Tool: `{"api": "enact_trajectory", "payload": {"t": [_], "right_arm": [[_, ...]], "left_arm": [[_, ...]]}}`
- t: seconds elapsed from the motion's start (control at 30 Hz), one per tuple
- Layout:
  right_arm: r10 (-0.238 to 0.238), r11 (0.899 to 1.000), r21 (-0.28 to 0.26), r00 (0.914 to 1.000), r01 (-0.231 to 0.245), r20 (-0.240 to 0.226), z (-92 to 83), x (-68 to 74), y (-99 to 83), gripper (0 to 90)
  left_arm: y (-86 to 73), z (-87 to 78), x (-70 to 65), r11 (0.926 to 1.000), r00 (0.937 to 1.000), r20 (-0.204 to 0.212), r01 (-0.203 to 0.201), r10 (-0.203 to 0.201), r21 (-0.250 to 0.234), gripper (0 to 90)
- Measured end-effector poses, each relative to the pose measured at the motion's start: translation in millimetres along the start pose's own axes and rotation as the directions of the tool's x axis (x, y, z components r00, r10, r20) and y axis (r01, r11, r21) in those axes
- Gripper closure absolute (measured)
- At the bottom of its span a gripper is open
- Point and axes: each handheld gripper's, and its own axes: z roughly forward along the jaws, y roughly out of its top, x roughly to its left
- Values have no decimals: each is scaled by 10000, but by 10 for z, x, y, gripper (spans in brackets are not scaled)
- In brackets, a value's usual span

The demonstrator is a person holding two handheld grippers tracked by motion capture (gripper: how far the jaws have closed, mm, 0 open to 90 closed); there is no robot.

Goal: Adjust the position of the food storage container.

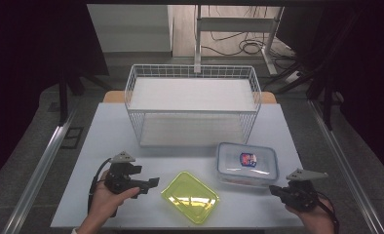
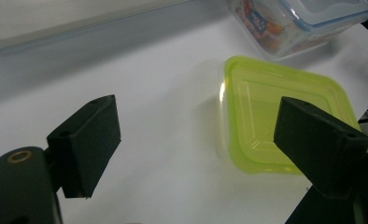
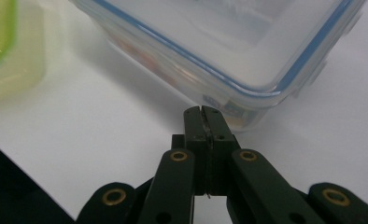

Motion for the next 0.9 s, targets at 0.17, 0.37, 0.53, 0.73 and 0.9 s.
{"api": "enact_trajectory", "payload": {"t": [0.17, 0.37, 0.53, 0.73, 0.9], "right_arm": [[273, 9977, -615, 9991, -292, -319, -138, 16, 147, 768], [641, 9914, -1098, 9956, -714, -689, -162, -1, 328, 423], [834, 9858, -1402, 9943, -920, -661, -176, -26, 437, 306], [1034, 9761, -1850, 9924, -1142, -669, -183, -71, 470, 268], [1142, 9747, -1871, 9920, -1222, -529, -184, -123, 438, 266]], "left_arm": [[103, 67, -79, 10000, 9995, 318, -65, 65, -7, 137], [159, 121, -108, 10000, 9991, 411, -53, 54, -19, 132], [222, 165, -167, 10000, 9986, 521, -75, 76, -21, 125], [363, 240, -276, 9999, 9981, 610, -73, 78, -81, 96], [444, 321, -339, 9999, 9977, 674, -101, 104, -43, 92]]}}
